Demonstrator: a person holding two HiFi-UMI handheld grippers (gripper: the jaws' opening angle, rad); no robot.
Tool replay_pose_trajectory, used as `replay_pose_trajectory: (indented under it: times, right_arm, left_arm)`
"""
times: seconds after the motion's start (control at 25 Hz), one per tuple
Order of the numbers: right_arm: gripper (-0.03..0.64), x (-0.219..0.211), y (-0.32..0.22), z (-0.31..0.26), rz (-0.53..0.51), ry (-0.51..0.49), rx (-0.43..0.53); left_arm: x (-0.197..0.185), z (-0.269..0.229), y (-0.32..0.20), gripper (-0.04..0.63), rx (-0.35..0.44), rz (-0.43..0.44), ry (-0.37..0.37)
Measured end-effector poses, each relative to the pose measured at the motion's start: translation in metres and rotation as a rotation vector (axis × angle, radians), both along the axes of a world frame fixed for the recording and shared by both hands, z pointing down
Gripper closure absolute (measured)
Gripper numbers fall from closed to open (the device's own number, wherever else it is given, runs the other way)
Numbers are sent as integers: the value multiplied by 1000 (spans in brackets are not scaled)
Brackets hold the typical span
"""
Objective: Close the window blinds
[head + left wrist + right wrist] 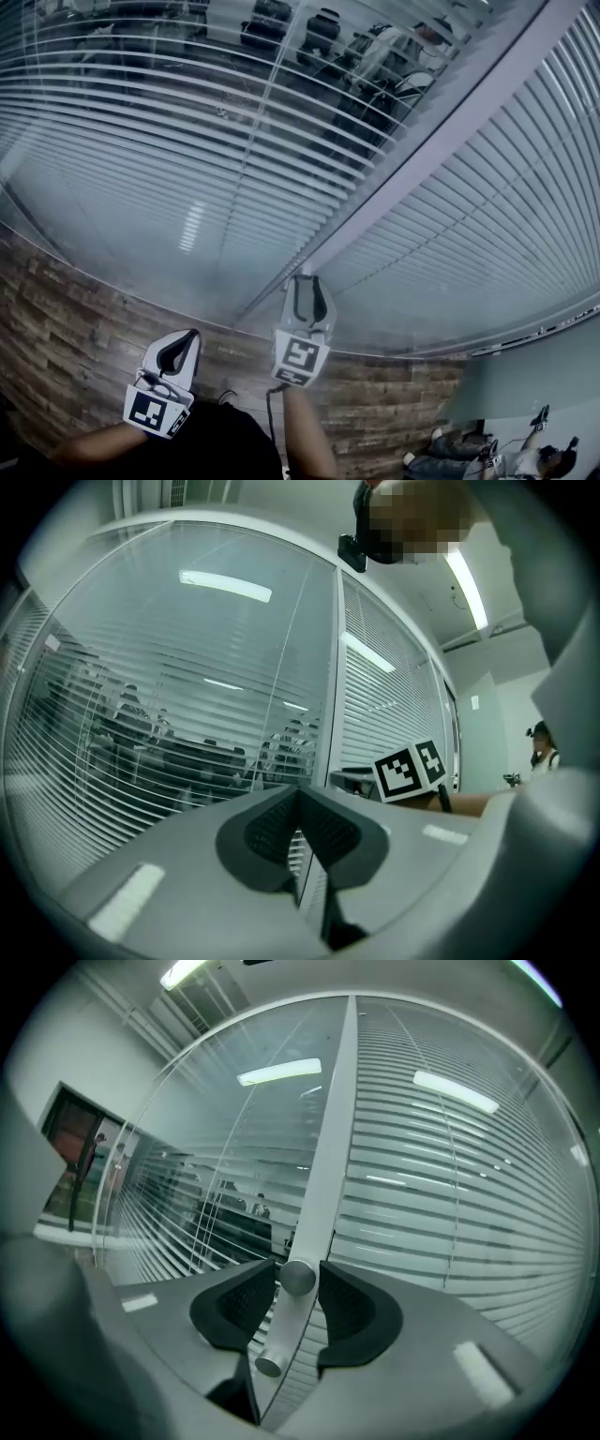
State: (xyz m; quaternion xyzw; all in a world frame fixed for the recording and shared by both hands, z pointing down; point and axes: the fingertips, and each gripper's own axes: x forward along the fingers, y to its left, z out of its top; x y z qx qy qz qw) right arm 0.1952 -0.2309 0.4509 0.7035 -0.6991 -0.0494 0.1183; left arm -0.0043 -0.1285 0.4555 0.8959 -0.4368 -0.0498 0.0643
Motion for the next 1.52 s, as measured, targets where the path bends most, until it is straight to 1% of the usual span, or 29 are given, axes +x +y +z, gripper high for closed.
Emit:
replay_pose_trajectory:
  times: [0.08, 0.2, 0.28, 0.32, 0.36, 0.4, 0.52, 0.56, 0.6, 0.64, 0.68, 0.76, 0.8, 0.84, 0.88, 0.92, 0.96, 1.0, 1.04, 1.08, 1.12, 1.16, 1.28, 1.32, 1.36, 1.4, 1.44, 1.48, 1.52]
  right_arm:
    - [466, -1, -4, 0, 4, 24, -8]
    - [473, -4, -3, -3, 16, 16, -7]
    - [483, -12, 4, -1, 21, -24, 4]
    - [486, -14, 7, 0, 16, -92, 16]
    - [488, -15, 10, 2, 7, -195, 31]
    - [489, -14, 12, 3, -5, -329, 47]
    - [488, 3, 9, 0, -44, -812, 88]
    - [488, 6, 7, -1, -49, -903, 94]
    - [486, 4, 6, -2, -46, -917, 93]
    - [485, -2, 7, -2, -37, -859, 84]
    - [483, -10, 10, -1, -26, -746, 68]
    - [472, -26, 17, 3, -7, -434, 26]
    - [449, -31, 21, 4, 1, -267, 6]
    - [445, -33, 22, 5, 9, -111, -11]
    - [445, -31, 21, 6, 18, 19, -24]
    - [446, -28, 18, 6, 27, 116, -32]
    - [451, -24, 15, 5, 38, 181, -33]
    - [465, -19, 13, 3, 46, 220, -32]
    - [485, -16, 13, 0, 48, 230, -32]
    - [485, -13, 14, -2, 44, 201, -31]
    - [486, -11, 15, -5, 35, 119, -26]
    - [486, -9, 17, -7, 21, -15, -15]
    - [485, -6, 22, -4, -18, -523, 30]
    - [485, -4, 23, -2, -24, -632, 40]
    - [486, -3, 23, -1, -28, -686, 44]
    - [485, -2, 22, 1, -32, -695, 43]
    - [483, -2, 20, 2, -35, -670, 37]
    - [482, -1, 18, 3, -34, -612, 27]
    - [480, -1, 17, 3, -27, -510, 13]
  left_arm:
    - [-1, 0, -1, 594, -2, 0, 2]
    - [-8, -2, 0, 594, -1, 2, 0]
    - [-21, 1, 5, 594, 0, 5, -2]
    - [-28, 4, 8, 594, -1, 7, -1]
    - [-32, 7, 10, 594, 0, 8, 1]
    - [-33, 8, 11, 594, 3, 10, 1]
    - [-18, 1, 7, 594, 6, 16, -2]
    - [-15, -2, 5, 594, 6, 17, 0]
    - [-17, -3, 4, 594, 6, 19, 1]
    - [-23, -2, 6, 594, 6, 24, -2]
    - [-30, -1, 8, 594, 7, 29, -5]
    - [-43, 2, 14, 594, 9, 32, -10]
    - [-45, 3, 16, 594, 8, 30, -8]
    - [-44, 3, 17, 594, 6, 26, -4]
    - [-41, 4, 17, 594, 6, 20, -1]
    - [-36, 4, 16, 594, 5, 15, 1]
    - [-33, 3, 15, 594, 4, 11, 3]
    - [-30, 1, 15, 594, 3, 10, 5]
    - [-27, -1, 16, 594, 5, 9, 7]
    - [-26, -4, 19, 594, 7, 10, 9]
    - [-25, -7, 21, 594, 8, 11, 10]
    - [-26, -9, 24, 594, 10, 13, 10]
    - [-30, -5, 31, 594, 17, 17, 9]
    - [-29, -2, 34, 594, 18, 20, 9]
    - [-28, 0, 36, 594, 19, 20, 8]
    - [-28, 1, 37, 594, 22, 15, 8]
    - [-27, 1, 36, 594, 23, 9, 8]
    - [-27, 2, 35, 594, 22, 3, 8]
    - [-27, 3, 34, 594, 18, -3, 6]
